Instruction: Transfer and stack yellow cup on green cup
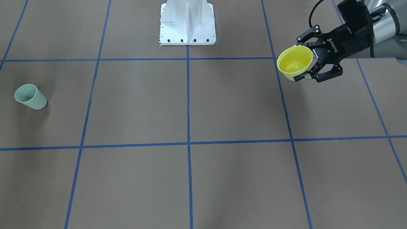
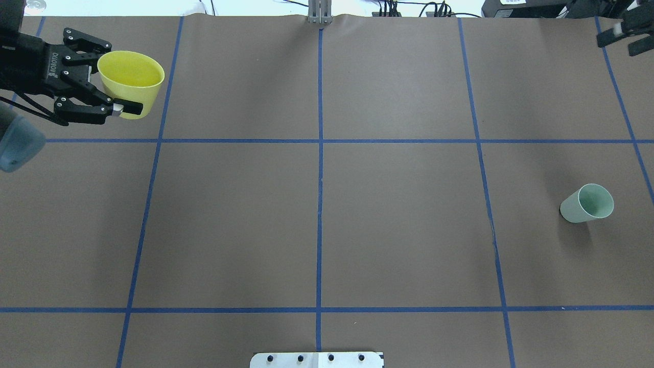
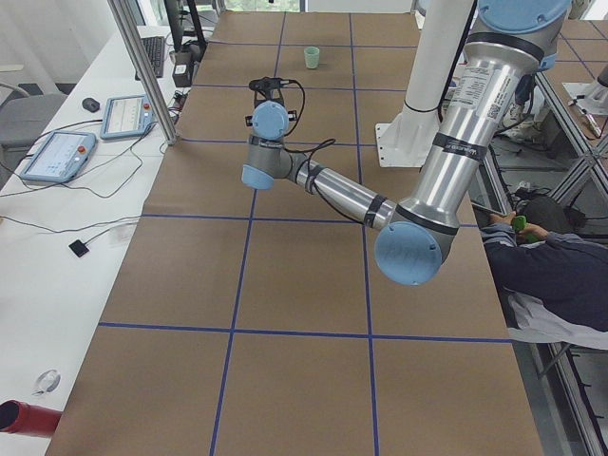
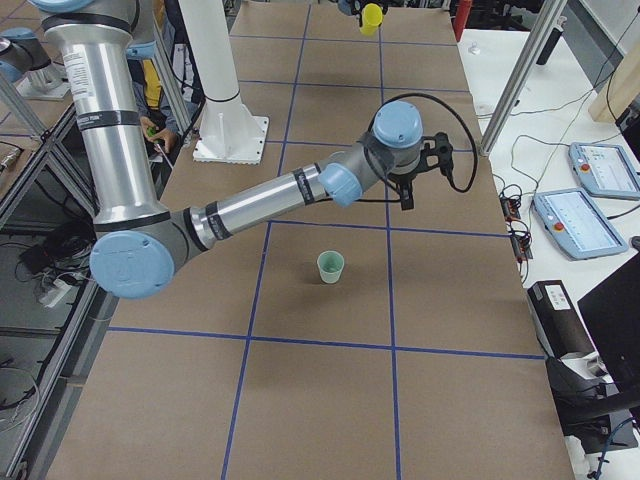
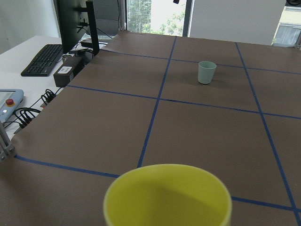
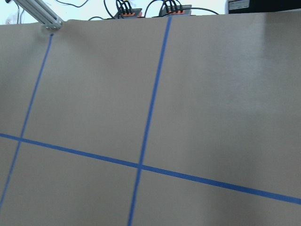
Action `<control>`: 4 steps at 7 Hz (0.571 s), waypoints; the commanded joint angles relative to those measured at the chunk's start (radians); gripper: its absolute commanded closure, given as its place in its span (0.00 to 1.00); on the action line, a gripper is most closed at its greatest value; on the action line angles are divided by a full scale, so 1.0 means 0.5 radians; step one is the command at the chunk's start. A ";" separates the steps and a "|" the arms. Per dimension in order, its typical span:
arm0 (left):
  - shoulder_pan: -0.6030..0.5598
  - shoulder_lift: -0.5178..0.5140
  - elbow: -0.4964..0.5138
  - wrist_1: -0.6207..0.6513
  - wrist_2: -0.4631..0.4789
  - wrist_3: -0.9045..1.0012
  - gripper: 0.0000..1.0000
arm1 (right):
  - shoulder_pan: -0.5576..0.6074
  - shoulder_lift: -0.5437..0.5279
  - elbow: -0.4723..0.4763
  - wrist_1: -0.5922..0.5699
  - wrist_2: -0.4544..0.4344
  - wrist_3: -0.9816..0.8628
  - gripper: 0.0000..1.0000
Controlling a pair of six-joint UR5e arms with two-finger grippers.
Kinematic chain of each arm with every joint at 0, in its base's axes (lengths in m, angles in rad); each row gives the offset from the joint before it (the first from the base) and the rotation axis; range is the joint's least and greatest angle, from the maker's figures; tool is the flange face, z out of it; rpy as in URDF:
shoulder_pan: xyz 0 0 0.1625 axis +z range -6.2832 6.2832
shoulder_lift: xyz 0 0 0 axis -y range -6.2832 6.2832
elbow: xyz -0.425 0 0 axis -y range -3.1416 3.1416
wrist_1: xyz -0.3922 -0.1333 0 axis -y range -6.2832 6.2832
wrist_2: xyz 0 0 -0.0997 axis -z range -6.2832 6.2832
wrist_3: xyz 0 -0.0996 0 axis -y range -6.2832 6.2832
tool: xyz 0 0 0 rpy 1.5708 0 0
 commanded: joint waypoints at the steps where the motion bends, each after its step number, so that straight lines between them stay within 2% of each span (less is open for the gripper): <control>1: 0.258 -0.096 0.116 -0.348 0.412 0.073 0.86 | -0.237 0.350 0.001 -0.004 0.000 0.483 0.00; 2: 0.430 -0.151 0.226 -0.532 0.585 0.143 0.83 | -0.311 0.451 0.001 -0.008 -0.003 0.609 0.00; 4: 0.508 -0.225 0.289 -0.686 0.672 0.147 0.83 | -0.428 0.626 0.007 -0.008 -0.009 0.778 0.00</control>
